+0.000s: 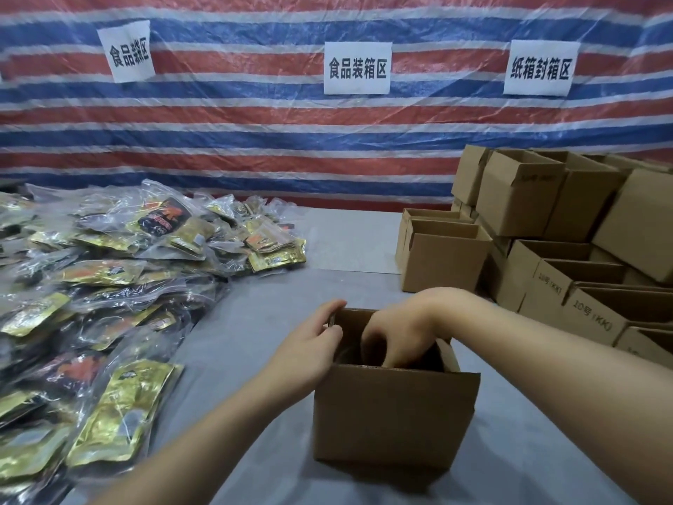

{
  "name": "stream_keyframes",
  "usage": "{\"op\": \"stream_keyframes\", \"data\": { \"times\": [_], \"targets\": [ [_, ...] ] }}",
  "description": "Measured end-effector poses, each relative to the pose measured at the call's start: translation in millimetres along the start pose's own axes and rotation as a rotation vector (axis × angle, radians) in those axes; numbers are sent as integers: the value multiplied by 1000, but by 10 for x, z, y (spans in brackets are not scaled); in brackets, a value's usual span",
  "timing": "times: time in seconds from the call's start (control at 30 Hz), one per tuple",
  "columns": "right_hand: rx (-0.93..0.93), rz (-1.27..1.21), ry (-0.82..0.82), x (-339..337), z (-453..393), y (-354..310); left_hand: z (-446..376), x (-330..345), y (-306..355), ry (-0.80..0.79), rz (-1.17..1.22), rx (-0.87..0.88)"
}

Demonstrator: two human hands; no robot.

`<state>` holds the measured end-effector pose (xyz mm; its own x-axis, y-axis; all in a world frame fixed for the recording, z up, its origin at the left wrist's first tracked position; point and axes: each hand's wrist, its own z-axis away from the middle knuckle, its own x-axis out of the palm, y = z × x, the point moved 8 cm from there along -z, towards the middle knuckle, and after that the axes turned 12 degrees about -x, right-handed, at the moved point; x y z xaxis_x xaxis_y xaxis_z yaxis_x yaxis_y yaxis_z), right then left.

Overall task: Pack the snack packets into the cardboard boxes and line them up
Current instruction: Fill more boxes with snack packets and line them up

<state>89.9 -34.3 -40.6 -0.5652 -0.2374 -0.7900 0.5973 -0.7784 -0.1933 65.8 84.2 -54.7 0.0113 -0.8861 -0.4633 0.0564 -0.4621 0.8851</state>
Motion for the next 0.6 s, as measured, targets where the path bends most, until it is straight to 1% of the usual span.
{"op": "stream_keyframes", "data": {
  "times": [0.03,0.07,0.1,0.17,0.3,0.4,0.47,0.6],
  "targets": [
    [11,37,0,-3,7,9,2,4,-10,2,9,-6],
    [38,76,-55,79,-29,47,1,13,-14,2,17,-9],
    [105,94,-120,180,-51,75,3,29,-9,-5,17,-8],
    [244,56,-152,309,-116,135,15,78,13,-30,4,-1],
    [254,142,-162,255,-114,155,15,87,50,-17,-6,3],
    [205,162,-260,292,17,189,19,68,53,-11,-23,11],
    [160,129,-222,281,123,219,25,54,44,-9,-24,14],
    [21,21,17,220,267,286,38,37,26,-8,-21,14]
  ]
}}
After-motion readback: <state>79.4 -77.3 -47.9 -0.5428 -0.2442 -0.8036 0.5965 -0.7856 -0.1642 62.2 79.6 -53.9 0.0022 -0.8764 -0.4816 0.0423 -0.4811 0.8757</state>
